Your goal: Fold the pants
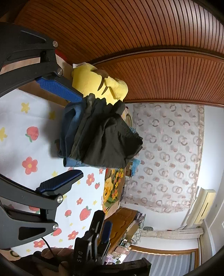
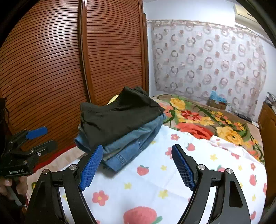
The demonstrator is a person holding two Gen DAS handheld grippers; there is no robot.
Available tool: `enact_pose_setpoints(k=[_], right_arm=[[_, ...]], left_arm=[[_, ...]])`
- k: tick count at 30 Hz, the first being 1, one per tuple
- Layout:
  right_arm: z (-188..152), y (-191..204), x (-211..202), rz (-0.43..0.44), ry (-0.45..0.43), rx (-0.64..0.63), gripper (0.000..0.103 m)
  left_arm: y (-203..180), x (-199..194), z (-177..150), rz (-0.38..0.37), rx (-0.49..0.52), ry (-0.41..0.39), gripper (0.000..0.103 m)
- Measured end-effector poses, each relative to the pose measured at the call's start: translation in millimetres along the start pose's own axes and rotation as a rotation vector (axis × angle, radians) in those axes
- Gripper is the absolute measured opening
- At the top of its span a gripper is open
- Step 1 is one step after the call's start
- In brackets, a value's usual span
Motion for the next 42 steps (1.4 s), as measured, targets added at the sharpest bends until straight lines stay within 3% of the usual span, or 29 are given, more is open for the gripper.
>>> enact_pose_setpoints(k=[9,27,42], right_arm=[[-15,3,-27,-0.043,-0.012,0.046,0.083],[-54,27,-105,-0.209,-0.045,0.129,0.083],[-68,36,-128,-0.337,-0.04,0.242,0.083]], left_arm=[[-24,-5,-8,-0.039,0.045,0.017,0.082],[-90,-28,-28,-0.162,0.142,0.031,0.082],[-143,-33,-43,-0.249,0.192,0.06,0.082]])
Point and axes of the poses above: each gripper's, at about its wrist camera, not at the fingertips, and x roughly the way its jaws point, y to its left, z to its top, the point moved 3 cm from there along x, roughly the way its jaws point, and after that the axes turned 1 degree about y, right-handed, at the moved point
